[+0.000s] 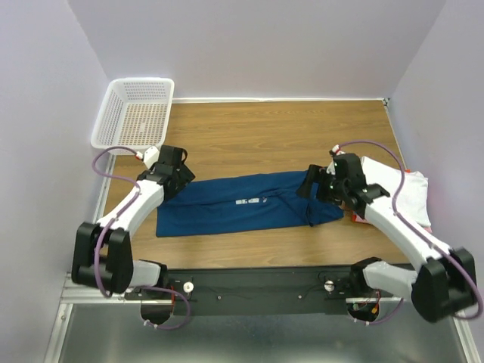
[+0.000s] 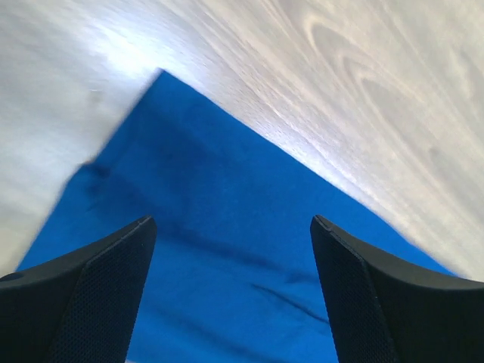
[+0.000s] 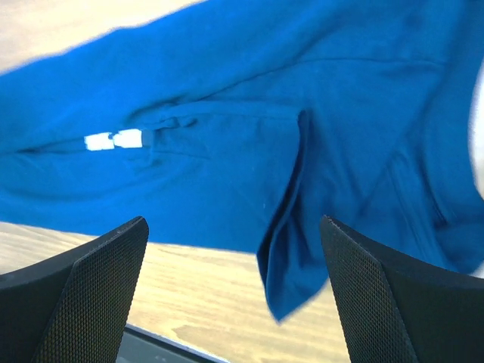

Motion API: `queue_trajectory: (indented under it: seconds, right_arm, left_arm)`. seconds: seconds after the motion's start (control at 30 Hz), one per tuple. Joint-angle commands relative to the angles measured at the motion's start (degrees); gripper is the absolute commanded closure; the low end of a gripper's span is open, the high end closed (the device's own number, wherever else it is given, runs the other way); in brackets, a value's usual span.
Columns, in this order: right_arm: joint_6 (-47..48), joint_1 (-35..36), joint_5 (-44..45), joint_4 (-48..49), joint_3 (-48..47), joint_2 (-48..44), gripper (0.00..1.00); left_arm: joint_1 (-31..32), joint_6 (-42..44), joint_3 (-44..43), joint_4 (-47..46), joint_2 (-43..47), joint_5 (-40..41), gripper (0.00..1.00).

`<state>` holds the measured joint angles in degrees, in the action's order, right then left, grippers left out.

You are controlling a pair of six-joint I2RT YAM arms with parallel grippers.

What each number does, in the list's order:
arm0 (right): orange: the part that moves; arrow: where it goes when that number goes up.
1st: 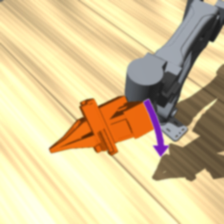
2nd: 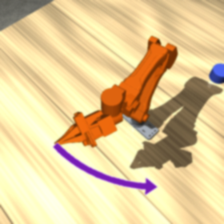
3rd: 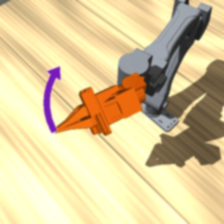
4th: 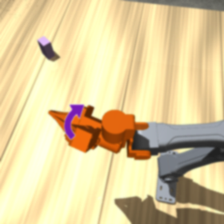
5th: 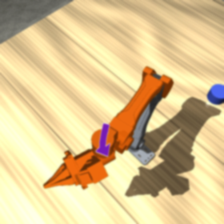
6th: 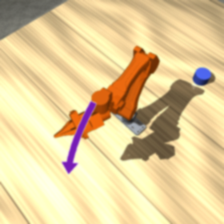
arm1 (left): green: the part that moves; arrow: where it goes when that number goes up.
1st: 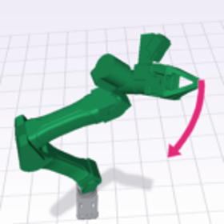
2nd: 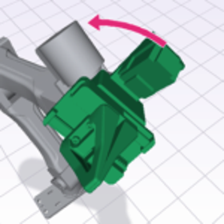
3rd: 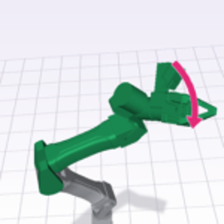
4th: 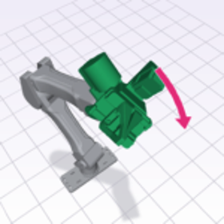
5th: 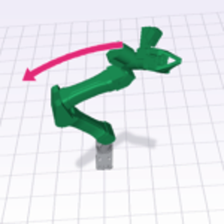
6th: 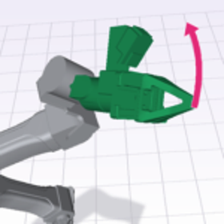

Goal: Fold and stack the t-shirts
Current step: Fold the tshirt

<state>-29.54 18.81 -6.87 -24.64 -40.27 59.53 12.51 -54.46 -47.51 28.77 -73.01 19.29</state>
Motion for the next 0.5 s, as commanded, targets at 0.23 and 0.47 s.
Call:
queue_trajectory:
  seconds: [0.23,0.47]
  right_arm:
    - [6.0,2.0,-1.0,8.3,-7.4,23.7,0.0]
    - [7.4,9.1,-2.1,8.7,-7.3,25.8,0.0]
  left_arm:
    - [-2.5,7.9,3.4,-11.0,-12.6,-8.2,0.07]
    - [-5.7,8.6,7.2,-11.6,-13.5,-7.9,0.07]
